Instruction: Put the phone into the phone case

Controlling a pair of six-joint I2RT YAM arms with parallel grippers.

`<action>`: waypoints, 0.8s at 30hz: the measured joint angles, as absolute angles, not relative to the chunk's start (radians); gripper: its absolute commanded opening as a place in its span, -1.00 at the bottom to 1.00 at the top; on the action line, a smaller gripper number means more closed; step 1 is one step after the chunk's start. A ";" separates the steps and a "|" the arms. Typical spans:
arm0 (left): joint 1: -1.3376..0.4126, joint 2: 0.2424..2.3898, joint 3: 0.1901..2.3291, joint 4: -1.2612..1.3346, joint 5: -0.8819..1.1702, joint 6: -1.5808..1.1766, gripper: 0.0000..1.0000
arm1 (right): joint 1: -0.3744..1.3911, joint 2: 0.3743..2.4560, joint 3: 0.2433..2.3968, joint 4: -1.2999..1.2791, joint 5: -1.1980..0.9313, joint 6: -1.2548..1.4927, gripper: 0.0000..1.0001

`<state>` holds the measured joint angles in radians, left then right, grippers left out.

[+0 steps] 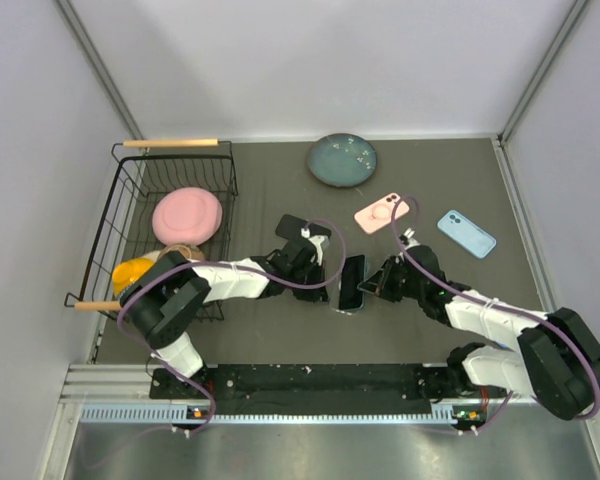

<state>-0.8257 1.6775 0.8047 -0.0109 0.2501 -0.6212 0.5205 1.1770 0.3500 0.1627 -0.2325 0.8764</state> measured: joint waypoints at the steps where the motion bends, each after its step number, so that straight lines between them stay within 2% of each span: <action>1: -0.826 1.676 0.794 0.009 0.256 -0.630 -1.00 | 0.521 1.171 0.340 0.171 -0.229 0.885 -1.00; 9: -0.859 1.676 0.744 0.115 0.277 -0.689 -1.00 | 0.521 1.168 0.300 0.232 -0.235 0.928 -1.00; 20: -0.886 1.665 0.738 0.113 0.240 -0.717 -1.00 | 0.513 1.208 0.241 0.373 -0.243 0.954 -1.00; 24: -0.895 1.658 0.736 0.104 0.222 -0.731 -1.00 | 0.512 1.212 0.236 0.389 -0.242 0.956 -0.85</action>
<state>-0.8951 1.6577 0.7357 0.1036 0.2218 -0.7307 0.5117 1.2121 0.2356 0.3889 -0.2424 0.9562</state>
